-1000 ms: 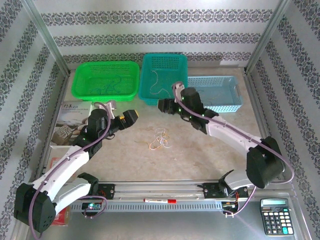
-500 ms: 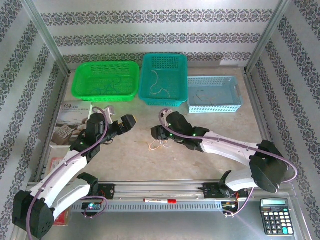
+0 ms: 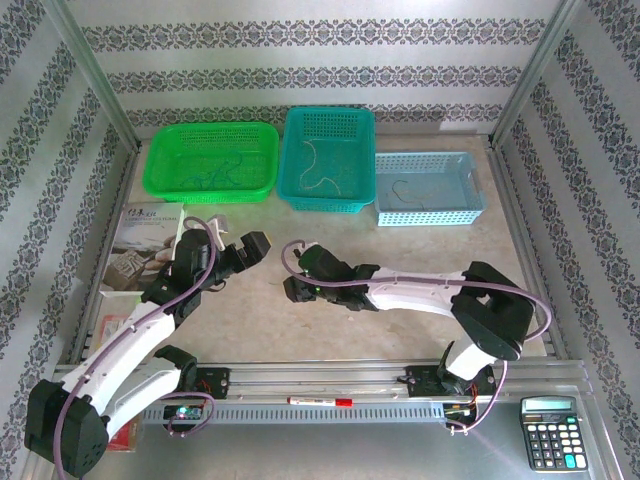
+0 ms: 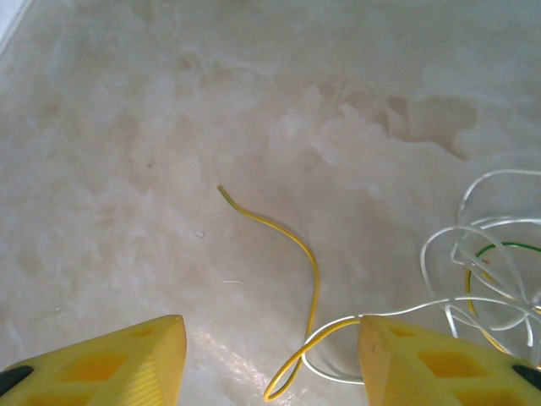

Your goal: Untangle the cables

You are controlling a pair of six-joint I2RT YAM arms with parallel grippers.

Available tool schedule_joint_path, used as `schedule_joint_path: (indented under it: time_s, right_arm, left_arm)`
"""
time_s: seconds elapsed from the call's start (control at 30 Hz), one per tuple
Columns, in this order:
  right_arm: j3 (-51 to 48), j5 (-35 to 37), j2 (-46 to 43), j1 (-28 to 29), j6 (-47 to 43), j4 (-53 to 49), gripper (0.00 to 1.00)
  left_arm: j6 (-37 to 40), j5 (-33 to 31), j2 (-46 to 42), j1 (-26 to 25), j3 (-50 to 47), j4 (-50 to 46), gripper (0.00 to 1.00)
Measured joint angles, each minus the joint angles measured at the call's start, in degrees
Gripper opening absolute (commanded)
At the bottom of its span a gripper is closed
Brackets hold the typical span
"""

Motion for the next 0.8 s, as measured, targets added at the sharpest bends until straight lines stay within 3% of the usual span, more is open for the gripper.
schedule_joint_path:
  time_s: [0.3,0.37,0.53,0.57,0.8]
  right_arm:
    - [0.5,1.75,4.68,0.0,1.97,0.07,0.47]
    - [0.63,1.75,5.44,-0.02,2.32,0.13,0.39]
    - [0.61,1.53,5.88,-0.52,3.13,0.24,0.03]
    - [0.59,1.49,5.77,-0.68,3.37,0.37,0.0]
    - [-4.07,-0.55,-1.31,-5.66,4.87,2.82,0.0]
  left_arm:
    - [-0.04,-0.02,0.0,0.0,-0.24,-0.02,1.0]
    - [-0.04,-0.02,0.0,0.0,-0.33,-0.02,1.0]
    - [-0.07,-0.17,0.0,0.0,-0.68,0.0,1.0]
    - [-0.07,-0.17,0.0,0.0,-0.68,0.0,1.0]
    - [-0.26,0.5,0.72,0.0,-0.76,0.11,1.0]
